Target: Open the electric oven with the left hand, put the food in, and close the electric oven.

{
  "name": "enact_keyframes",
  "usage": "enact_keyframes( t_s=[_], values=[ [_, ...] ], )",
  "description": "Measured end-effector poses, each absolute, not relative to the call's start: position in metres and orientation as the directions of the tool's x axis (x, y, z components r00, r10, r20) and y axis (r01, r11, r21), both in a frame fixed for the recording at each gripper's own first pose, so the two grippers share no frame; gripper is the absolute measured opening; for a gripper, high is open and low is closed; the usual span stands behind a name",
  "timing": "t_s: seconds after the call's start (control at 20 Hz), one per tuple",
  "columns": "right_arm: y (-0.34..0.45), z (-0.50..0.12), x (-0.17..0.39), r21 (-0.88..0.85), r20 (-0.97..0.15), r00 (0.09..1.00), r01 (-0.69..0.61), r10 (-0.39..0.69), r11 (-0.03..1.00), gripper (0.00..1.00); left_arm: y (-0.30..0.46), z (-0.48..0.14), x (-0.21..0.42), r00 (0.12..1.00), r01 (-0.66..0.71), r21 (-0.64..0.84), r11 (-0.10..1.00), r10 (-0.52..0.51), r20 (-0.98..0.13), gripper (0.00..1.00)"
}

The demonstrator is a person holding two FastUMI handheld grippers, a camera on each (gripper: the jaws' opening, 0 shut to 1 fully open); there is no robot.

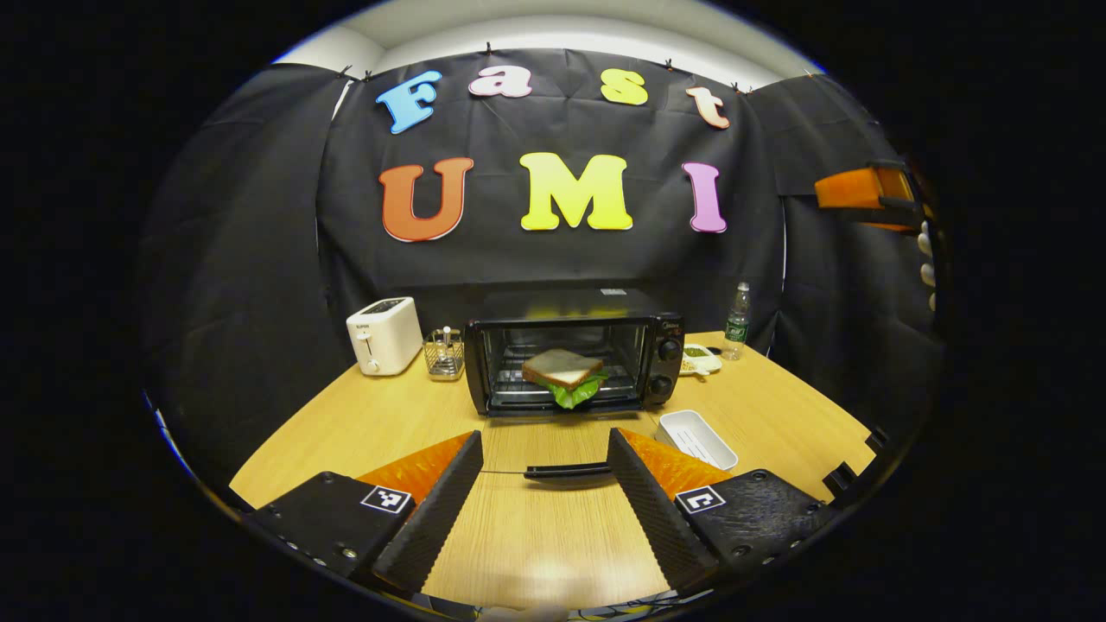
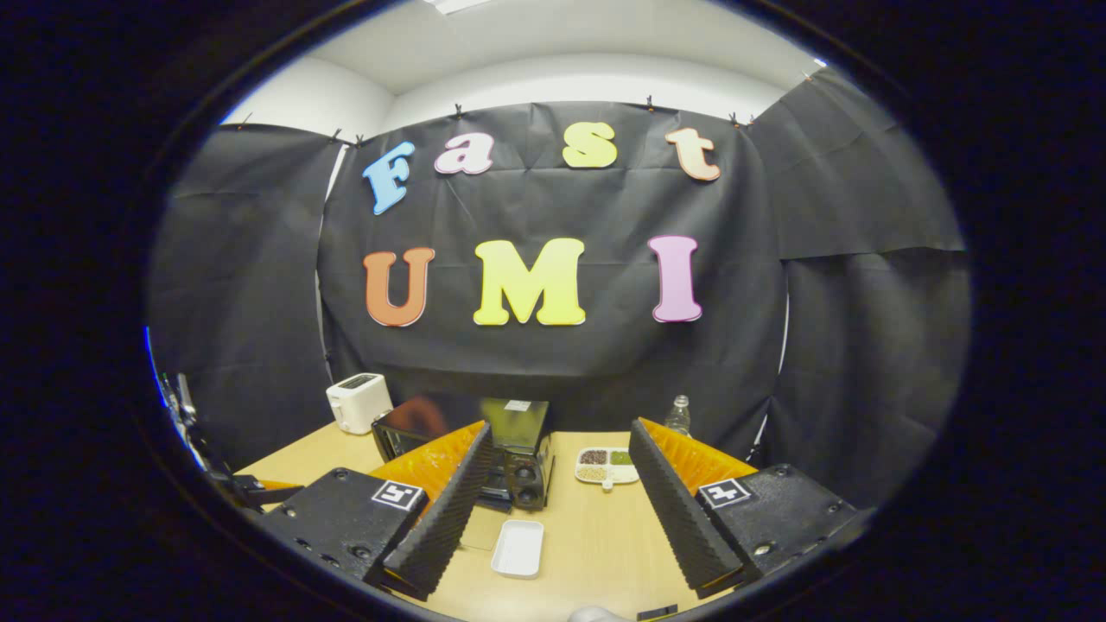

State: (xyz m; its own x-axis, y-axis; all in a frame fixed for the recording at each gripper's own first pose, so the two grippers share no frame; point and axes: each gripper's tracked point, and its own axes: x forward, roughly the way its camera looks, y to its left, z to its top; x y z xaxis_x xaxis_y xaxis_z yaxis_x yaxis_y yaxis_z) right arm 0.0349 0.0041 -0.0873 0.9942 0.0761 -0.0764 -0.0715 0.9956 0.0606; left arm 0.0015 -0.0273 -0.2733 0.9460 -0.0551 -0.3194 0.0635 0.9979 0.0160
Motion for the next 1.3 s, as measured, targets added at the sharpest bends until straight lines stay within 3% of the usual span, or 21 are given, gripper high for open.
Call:
enact_keyframes(
  t_s=[0.25,0.3,0.35,0.5,1.05,1.1,1.15,1.3],
  values=[
    [-0.023,-0.087,0.011,0.047,-0.125,0.99,-0.066,0.071,0.997,0.95,-0.051,-0.333,0.016,0.914,0.067,0.003,0.998,-0.061,-0.401,0.95],
    [-0.028,-0.088,0.008,0.058,-0.135,0.989,-0.057,0.064,0.997,1.0,-0.055,-0.346,0.02,0.907,0.065,-0.002,0.998,-0.059,-0.416,0.95],
    [-0.032,-0.089,0.006,0.063,-0.146,0.987,-0.055,0.064,0.997,0.96,-0.058,-0.358,0.024,0.897,0.066,-0.004,0.998,-0.061,-0.437,0.95],
    [-0.042,-0.1,0.003,0.045,-0.185,0.981,-0.05,0.057,0.998,0.95,-0.064,-0.384,0.035,0.882,0.056,-0.003,0.998,-0.051,-0.469,0.95],
    [-0.049,-0.114,0.022,0.033,-0.252,0.961,-0.105,0.11,0.994,0.96,-0.052,-0.424,0.07,0.863,-0.019,-0.004,1.0,0.015,-0.506,0.95],
    [-0.049,-0.115,0.024,0.034,-0.254,0.96,-0.108,0.114,0.994,0.96,-0.052,-0.425,0.072,0.859,-0.018,-0.001,1.0,0.015,-0.512,0.85],
    [-0.05,-0.116,0.026,0.029,-0.26,0.959,-0.11,0.114,0.993,0.96,-0.051,-0.425,0.07,0.859,-0.018,0.004,1.0,0.018,-0.512,0.93],
    [-0.048,-0.118,0.031,0.035,-0.268,0.954,-0.127,0.132,0.991,0.96,-0.052,-0.424,0.072,0.859,-0.021,0.009,1.0,0.023,-0.511,0.93]
  ],
)
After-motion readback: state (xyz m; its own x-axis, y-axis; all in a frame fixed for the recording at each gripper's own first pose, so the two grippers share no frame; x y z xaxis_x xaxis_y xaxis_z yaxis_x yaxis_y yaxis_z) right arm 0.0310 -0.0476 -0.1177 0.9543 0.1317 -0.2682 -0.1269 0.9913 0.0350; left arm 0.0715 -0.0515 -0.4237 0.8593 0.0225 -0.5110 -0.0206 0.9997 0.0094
